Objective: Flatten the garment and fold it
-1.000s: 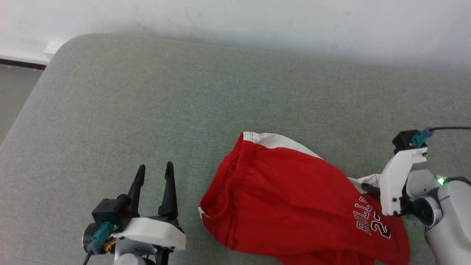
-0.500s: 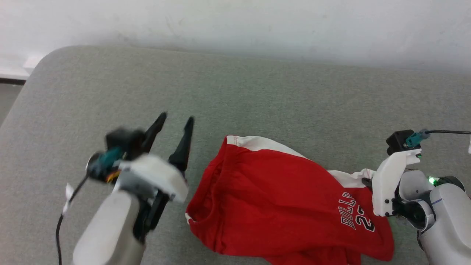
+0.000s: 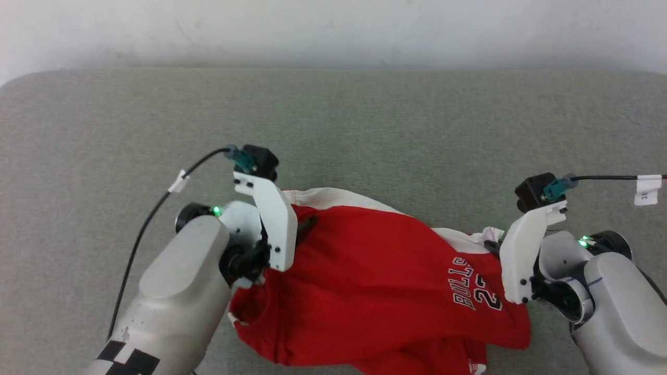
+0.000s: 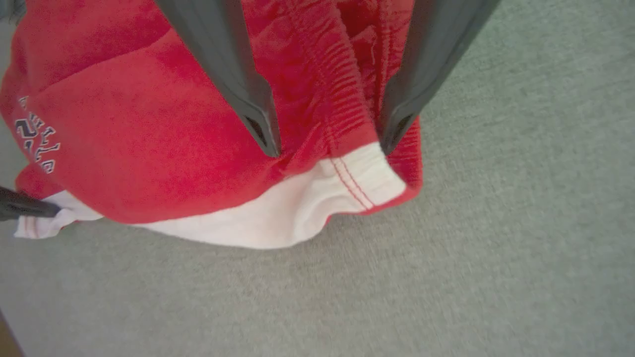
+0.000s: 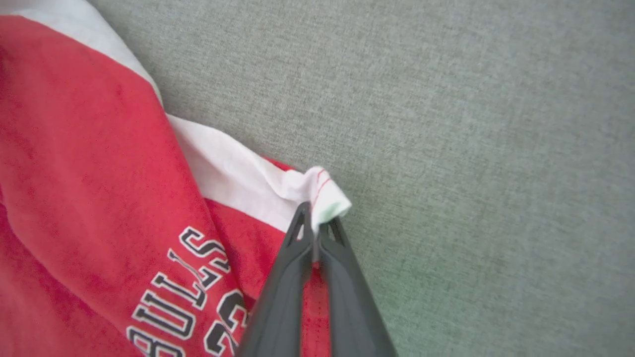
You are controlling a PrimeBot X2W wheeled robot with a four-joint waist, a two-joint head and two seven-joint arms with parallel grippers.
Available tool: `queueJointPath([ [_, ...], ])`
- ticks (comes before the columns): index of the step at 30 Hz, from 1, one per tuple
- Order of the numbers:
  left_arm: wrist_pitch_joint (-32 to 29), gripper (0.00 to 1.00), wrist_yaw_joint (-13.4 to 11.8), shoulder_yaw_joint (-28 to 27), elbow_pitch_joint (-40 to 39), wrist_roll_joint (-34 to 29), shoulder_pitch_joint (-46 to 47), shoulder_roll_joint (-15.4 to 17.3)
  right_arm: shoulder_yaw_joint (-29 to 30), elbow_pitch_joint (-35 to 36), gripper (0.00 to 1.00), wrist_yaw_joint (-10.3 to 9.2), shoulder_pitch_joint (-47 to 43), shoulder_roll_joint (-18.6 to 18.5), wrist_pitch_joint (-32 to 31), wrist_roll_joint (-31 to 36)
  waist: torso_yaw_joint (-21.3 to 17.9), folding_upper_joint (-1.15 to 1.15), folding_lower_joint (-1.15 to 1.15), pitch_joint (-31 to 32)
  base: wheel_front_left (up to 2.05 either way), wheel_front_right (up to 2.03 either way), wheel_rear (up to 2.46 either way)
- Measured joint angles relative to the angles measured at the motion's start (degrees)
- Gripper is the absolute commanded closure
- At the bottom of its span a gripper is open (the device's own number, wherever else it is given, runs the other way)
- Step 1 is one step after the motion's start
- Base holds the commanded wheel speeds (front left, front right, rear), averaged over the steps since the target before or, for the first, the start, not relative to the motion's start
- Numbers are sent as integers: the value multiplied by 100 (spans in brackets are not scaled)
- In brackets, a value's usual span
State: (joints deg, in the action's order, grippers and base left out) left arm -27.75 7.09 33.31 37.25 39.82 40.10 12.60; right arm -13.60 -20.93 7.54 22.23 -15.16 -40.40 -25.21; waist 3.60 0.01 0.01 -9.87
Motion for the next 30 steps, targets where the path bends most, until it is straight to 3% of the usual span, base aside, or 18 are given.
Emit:
queueJointPath([
  [8, -838, 1, 2, 998, 576, 482, 401, 196, -160, 120, 100, 0, -2, -20, -23, -107, -300, 0, -2, -179, 0, 0, 0],
  [9, -848, 19, 2, 1071, 602, 520, 444, 212, -158, 130, 100, 0, -2, -30, -21, -120, -321, 0, -2, -194, 0, 0, 0],
  [10, -846, 52, 2, 1138, 630, 538, 475, 223, -159, 138, 100, 0, -2, -36, -15, -129, -335, 0, -2, -207, 0, 0, 0],
  [11, -839, 63, 2, 1190, 667, 572, 499, 235, -159, 144, 100, 0, -2, -38, 11, -153, -346, 0, -2, -214, 0, 0, 0],
  [12, -804, 89, 1, 1246, 704, 584, 531, 253, -158, 153, 100, 0, -2, -41, 23, -168, -351, 0, -1, -213, 0, 0, 0],
  [13, -740, 100, 2, 1284, 749, 599, 555, 266, -157, 165, 100, 0, -2, -49, 66, -171, -348, 0, -1, -209, 0, 0, 0],
  [20, 271, 100, 48, 1391, 1044, 560, 622, 213, -78, 261, 100, 0, 21, -142, 387, -253, -232, 0, 1, -70, 0, 0, 0],
  [30, 1760, 100, -15, 827, 1395, 485, 1799, 411, 297, 244, 100, 3, 1034, -207, 1159, 137, -78, 0, 0, 286, 0, 0, 0],
])
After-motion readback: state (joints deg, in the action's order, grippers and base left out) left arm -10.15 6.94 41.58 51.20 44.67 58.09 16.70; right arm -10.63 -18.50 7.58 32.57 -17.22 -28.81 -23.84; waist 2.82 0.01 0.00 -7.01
